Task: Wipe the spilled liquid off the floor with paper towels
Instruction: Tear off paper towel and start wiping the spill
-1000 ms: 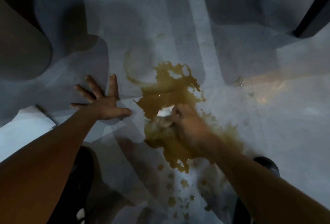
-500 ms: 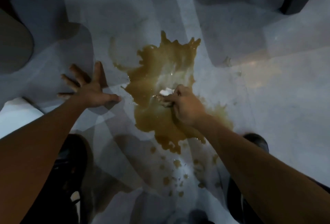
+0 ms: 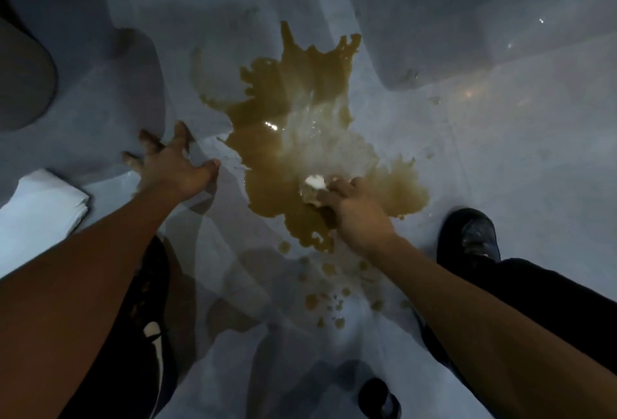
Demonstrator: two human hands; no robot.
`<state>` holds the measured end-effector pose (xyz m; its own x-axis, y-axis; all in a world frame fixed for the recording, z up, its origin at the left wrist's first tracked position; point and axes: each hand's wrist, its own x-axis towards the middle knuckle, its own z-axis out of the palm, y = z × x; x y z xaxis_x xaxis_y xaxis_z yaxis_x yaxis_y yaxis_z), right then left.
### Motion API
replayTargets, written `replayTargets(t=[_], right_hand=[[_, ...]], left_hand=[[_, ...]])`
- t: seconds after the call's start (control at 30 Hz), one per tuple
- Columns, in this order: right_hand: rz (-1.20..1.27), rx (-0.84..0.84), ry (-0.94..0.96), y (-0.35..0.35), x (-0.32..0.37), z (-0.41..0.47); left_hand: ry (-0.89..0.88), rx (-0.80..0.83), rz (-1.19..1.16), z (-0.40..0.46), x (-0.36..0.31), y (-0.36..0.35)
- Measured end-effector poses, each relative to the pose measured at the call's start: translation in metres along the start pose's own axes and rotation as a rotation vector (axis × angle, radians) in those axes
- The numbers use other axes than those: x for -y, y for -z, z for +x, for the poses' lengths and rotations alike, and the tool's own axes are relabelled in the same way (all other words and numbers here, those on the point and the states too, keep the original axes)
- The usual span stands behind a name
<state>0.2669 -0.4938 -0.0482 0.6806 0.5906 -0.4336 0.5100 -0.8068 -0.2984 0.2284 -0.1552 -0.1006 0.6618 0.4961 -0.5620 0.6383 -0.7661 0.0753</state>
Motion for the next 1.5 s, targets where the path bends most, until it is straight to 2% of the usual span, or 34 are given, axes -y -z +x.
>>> replayTargets(t=[0.1, 0.2, 0.27, 0.37, 0.47, 0.53, 0.6, 0.67, 0.77, 0.87, 0.97, 1.03, 1.13, 1.23, 1.3, 1.4, 1.5], right_hand=[[0.028, -0.065, 0.108, -0.021, 0.010, -0.030], [0.001, 0.002, 0.168, -0.042, 0.002, -0.032], [0.065, -0.085, 0.019, -0.038, -0.021, -0.015], [0.265, -0.337, -0.261, -0.008, -0.052, 0.016], [0.408, -0.494, -0.318, 0.021, -0.060, 0.045], [0.304, -0.378, -0.246, 0.029, -0.054, 0.059], [0.029, -0.148, -0.153, 0.025, -0.044, 0.066], [-0.045, -0.041, -0.077, 0.020, -0.039, 0.069], [0.073, -0.099, -0.077, 0.022, -0.055, 0.082], [0.167, -0.255, -0.145, 0.027, -0.073, 0.096], [0.100, -0.342, -0.243, 0.034, -0.080, 0.120], [-0.012, -0.301, -0.261, 0.039, -0.075, 0.136], [-0.141, -0.175, -0.006, 0.034, -0.047, 0.128], [-0.156, -0.065, 0.207, 0.029, -0.033, 0.084], [0.088, -0.131, 0.128, 0.038, -0.035, 0.067], [0.760, -0.303, -0.266, 0.053, -0.045, 0.062], [1.420, -0.256, -0.478, 0.066, -0.046, 0.059]], left_hand=[[-0.008, 0.004, 0.045, -0.001, -0.003, 0.002], [-0.023, 0.001, 0.082, 0.002, -0.002, 0.003], [-0.015, 0.003, 0.092, 0.002, -0.002, 0.003], [-0.021, -0.009, 0.089, 0.001, -0.002, 0.004], [-0.027, -0.012, 0.078, 0.003, -0.001, 0.002], [-0.022, -0.017, 0.064, 0.003, 0.000, 0.000], [-0.028, -0.022, 0.050, 0.004, 0.000, -0.001], [-0.029, -0.015, 0.039, 0.007, 0.004, -0.006], [0.004, 0.006, 0.024, 0.012, 0.009, -0.011], [0.006, 0.010, 0.030, 0.012, 0.008, -0.011], [-0.008, -0.009, 0.025, 0.010, 0.007, -0.012], [0.002, 0.003, 0.017, 0.012, 0.010, -0.014], [0.028, 0.053, -0.041, 0.019, 0.017, -0.016], [0.029, 0.086, -0.046, 0.014, 0.014, -0.009], [0.037, 0.088, -0.027, 0.012, 0.012, -0.006], [0.033, 0.117, -0.078, 0.003, 0.010, 0.008], [0.011, 0.162, -0.197, -0.011, 0.009, 0.032]])
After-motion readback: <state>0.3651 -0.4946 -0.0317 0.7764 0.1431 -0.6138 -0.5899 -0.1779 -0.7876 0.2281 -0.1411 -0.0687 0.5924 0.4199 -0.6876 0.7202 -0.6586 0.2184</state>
